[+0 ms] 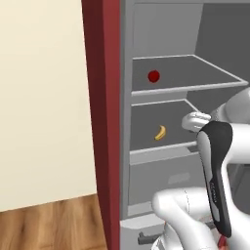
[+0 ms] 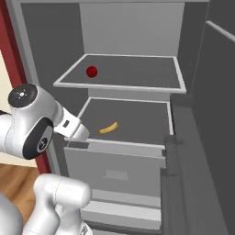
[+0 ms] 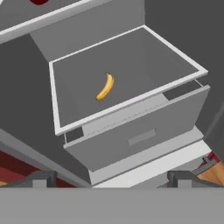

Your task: Retrieve the apple and banana from the fridge and place them into the bowl on the dining table.

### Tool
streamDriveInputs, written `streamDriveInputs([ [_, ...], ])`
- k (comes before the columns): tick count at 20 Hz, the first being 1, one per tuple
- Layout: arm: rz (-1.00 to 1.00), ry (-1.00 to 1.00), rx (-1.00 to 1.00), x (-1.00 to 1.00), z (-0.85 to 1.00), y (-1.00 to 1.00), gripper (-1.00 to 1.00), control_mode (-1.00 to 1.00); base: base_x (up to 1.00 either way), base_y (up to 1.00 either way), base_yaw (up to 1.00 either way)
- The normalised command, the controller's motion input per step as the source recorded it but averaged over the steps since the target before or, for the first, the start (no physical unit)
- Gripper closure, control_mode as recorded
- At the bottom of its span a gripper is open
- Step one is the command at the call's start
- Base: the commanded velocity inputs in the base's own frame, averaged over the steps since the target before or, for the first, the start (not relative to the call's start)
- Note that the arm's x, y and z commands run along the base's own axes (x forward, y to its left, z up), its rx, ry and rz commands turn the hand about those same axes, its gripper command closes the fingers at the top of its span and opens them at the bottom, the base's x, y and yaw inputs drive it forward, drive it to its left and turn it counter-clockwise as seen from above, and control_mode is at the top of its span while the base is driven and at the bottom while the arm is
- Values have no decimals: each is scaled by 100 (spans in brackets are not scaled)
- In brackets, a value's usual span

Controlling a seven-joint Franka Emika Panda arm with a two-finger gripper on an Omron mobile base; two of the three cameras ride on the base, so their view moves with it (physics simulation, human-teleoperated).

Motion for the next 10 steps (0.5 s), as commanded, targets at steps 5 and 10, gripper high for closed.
streamDriveInputs([
  [5, 0, 0, 0, 0, 0, 0, -100, 100, 42, -31, 33],
  [10, 0, 0, 0, 0, 0, 0, -100, 100, 21, -40, 31],
])
